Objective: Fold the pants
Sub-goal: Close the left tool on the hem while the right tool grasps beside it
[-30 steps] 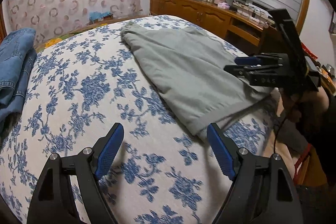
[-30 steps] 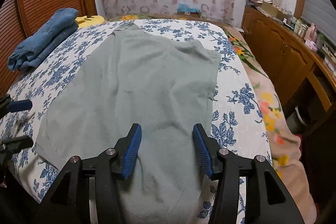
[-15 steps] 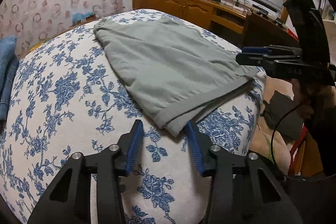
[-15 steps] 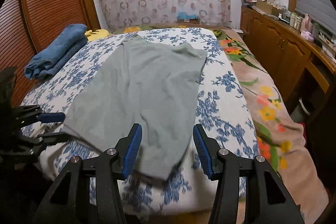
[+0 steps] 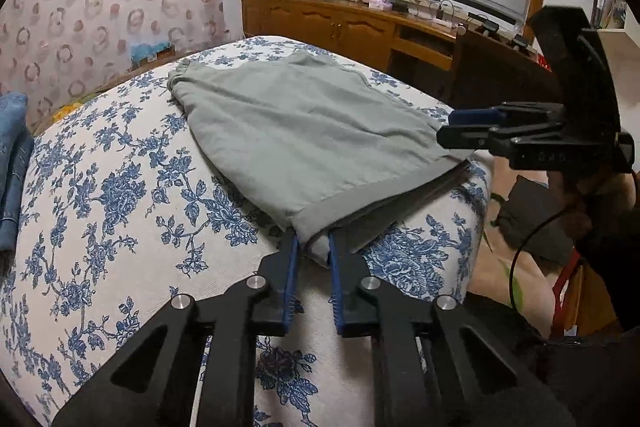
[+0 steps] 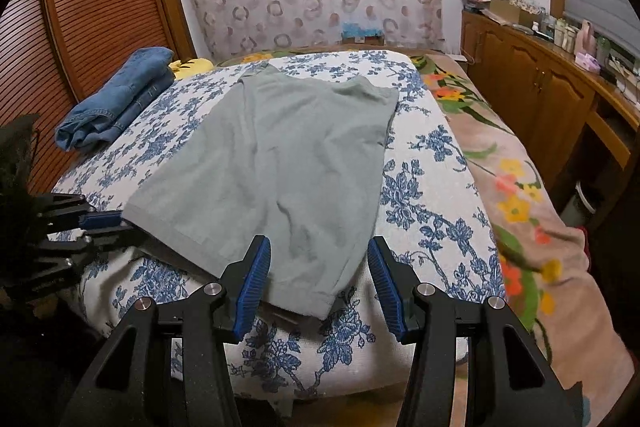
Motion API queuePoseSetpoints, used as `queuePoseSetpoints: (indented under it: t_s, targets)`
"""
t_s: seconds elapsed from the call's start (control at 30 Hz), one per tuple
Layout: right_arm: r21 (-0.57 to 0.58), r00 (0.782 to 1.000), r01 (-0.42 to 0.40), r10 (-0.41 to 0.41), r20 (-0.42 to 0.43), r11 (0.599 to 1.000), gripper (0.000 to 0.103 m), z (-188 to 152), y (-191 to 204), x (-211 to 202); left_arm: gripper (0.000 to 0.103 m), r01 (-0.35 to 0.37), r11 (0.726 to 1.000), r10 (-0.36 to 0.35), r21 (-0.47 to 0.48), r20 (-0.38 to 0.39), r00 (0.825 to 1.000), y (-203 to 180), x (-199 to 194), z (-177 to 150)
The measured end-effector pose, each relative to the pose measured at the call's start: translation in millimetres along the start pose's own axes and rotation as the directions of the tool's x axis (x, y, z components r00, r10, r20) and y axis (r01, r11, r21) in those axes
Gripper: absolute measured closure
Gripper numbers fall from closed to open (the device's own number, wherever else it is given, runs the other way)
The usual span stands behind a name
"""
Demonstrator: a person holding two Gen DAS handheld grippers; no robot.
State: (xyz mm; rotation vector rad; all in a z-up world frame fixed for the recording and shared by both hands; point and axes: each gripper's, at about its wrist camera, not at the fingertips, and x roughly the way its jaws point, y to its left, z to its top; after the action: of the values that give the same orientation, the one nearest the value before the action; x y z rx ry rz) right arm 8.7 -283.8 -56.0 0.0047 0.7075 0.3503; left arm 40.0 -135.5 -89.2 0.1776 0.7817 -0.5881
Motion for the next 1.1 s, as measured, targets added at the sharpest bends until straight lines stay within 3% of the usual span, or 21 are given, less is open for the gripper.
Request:
queuePoseSetpoints:
  t_s: [0.67,0.87,1.1]
  targets:
    - [0.023,0.999,0.01,-0.009,-0.046,1.0,0.051,-9,3,5,0.089,0.007,1.0,-0.008,-0.028,-0.032,0.999,2,5,-7]
    - [0.02,0.998,-0.032,0.033,-0.047,0.999,0.073,-9,6,6,0.089,0.013,0.999,-0.014,-0.043,-0.031,0.999,4,7,-8]
    - [0.022,0.997,-0.065,0.066,-0.042,0.998,0.089,-11,6,7,0.088,0.019,0.999,-0.02,-0.047,-0.028,0.999,5,7,-9]
